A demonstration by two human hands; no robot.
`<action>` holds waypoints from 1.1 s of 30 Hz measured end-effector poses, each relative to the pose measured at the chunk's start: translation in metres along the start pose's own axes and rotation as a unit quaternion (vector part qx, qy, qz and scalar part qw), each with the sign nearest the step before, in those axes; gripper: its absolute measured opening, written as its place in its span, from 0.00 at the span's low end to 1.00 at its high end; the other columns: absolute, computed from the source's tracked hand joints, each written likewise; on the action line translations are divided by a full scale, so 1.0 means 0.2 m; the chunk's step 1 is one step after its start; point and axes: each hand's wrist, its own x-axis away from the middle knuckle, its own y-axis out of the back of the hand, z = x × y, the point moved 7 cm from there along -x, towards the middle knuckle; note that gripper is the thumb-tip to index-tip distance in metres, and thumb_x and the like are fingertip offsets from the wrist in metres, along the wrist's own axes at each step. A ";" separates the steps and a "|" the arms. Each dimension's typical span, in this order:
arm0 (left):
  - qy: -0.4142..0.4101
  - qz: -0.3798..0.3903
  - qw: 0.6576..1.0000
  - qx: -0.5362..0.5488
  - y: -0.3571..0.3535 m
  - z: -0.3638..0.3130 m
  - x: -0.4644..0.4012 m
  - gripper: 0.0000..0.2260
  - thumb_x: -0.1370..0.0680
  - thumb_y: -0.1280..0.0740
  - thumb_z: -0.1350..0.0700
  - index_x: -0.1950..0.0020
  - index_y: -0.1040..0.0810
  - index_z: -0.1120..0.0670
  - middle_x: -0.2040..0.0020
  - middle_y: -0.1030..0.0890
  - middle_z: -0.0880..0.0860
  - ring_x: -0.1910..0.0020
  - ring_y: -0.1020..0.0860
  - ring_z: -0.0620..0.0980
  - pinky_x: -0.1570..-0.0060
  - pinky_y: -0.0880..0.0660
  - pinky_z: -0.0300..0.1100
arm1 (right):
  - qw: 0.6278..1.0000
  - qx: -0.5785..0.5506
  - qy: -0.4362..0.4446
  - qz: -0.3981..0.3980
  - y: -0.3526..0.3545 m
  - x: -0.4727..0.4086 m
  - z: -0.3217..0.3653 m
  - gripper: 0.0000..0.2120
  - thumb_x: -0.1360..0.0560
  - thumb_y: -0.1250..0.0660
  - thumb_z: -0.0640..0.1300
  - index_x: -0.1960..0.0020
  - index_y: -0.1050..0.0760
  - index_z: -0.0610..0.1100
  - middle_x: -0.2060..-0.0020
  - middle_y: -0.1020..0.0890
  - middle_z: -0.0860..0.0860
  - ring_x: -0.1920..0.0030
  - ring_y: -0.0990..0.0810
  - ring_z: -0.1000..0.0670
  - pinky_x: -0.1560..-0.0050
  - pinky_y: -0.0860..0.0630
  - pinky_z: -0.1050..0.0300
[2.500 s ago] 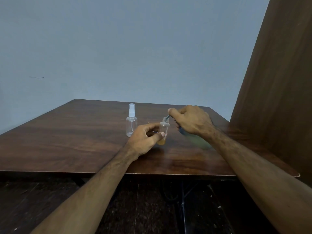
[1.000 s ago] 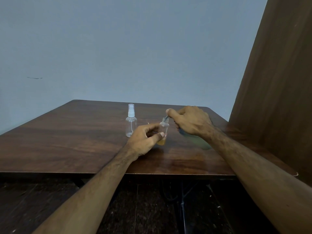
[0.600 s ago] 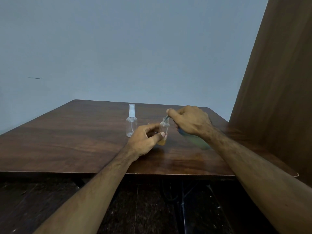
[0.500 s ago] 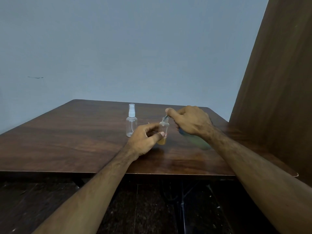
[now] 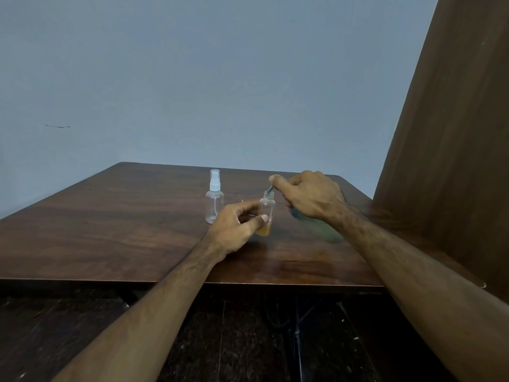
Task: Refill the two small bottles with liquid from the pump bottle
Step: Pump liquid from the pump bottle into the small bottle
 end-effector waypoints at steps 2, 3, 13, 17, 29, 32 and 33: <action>0.001 0.001 1.000 0.002 0.00 0.00 0.00 0.15 0.21 0.29 0.58 0.35 0.18 0.47 0.42 0.15 0.45 0.41 0.18 0.43 0.32 0.25 0.48 | 1.000 -0.001 0.000 0.000 0.00 0.00 0.00 0.39 0.23 0.49 0.74 0.69 0.20 0.44 0.73 0.16 0.52 0.65 0.17 0.50 0.59 0.27 0.53; 0.001 0.001 1.000 0.001 0.00 0.00 0.00 0.15 0.21 0.29 0.58 0.35 0.18 0.47 0.42 0.15 0.45 0.41 0.18 0.43 0.32 0.25 0.48 | 1.000 0.000 -0.001 -0.001 0.00 0.01 0.00 0.40 0.23 0.49 0.74 0.68 0.19 0.43 0.72 0.15 0.51 0.64 0.17 0.50 0.59 0.27 0.53; -0.005 0.005 1.000 -0.003 -0.01 0.00 0.00 0.14 0.21 0.28 0.57 0.38 0.18 0.42 0.42 0.15 0.44 0.41 0.18 0.43 0.34 0.25 0.46 | 1.000 -0.001 -0.007 -0.004 -0.01 0.00 0.01 0.30 0.27 0.47 0.66 0.68 0.20 0.45 0.73 0.16 0.54 0.65 0.19 0.51 0.64 0.34 0.56; -0.008 -0.004 1.000 0.009 0.00 -0.01 0.01 0.14 0.21 0.29 0.58 0.42 0.18 0.39 0.43 0.15 0.45 0.43 0.17 0.43 0.36 0.24 0.42 | 1.000 0.007 0.000 -0.001 -0.01 0.00 0.01 0.39 0.24 0.49 0.74 0.69 0.19 0.44 0.76 0.17 0.56 0.67 0.18 0.53 0.63 0.32 0.56; -0.002 -0.004 1.000 -0.017 0.00 -0.03 0.02 0.14 0.21 0.28 0.56 0.47 0.19 0.34 0.48 0.14 0.38 0.47 0.18 0.36 0.47 0.27 0.30 | 1.000 0.003 0.004 -0.011 -0.02 0.01 0.02 0.32 0.27 0.47 0.65 0.65 0.19 0.41 0.68 0.14 0.48 0.61 0.16 0.45 0.61 0.28 0.55; -0.006 -0.014 1.000 -0.012 0.01 -0.04 0.02 0.15 0.21 0.28 0.58 0.47 0.19 0.34 0.48 0.14 0.40 0.47 0.18 0.36 0.45 0.26 0.30 | 1.000 0.001 0.003 -0.009 -0.03 0.01 0.02 0.37 0.25 0.49 0.72 0.68 0.18 0.44 0.71 0.15 0.50 0.63 0.17 0.48 0.60 0.27 0.54; -0.007 -0.013 1.000 -0.012 0.01 -0.04 0.02 0.16 0.21 0.29 0.58 0.46 0.20 0.35 0.48 0.14 0.40 0.47 0.18 0.36 0.44 0.26 0.30 | 1.000 0.000 -0.002 -0.005 -0.03 0.01 0.01 0.39 0.26 0.50 0.74 0.68 0.18 0.45 0.73 0.16 0.51 0.64 0.17 0.49 0.58 0.25 0.54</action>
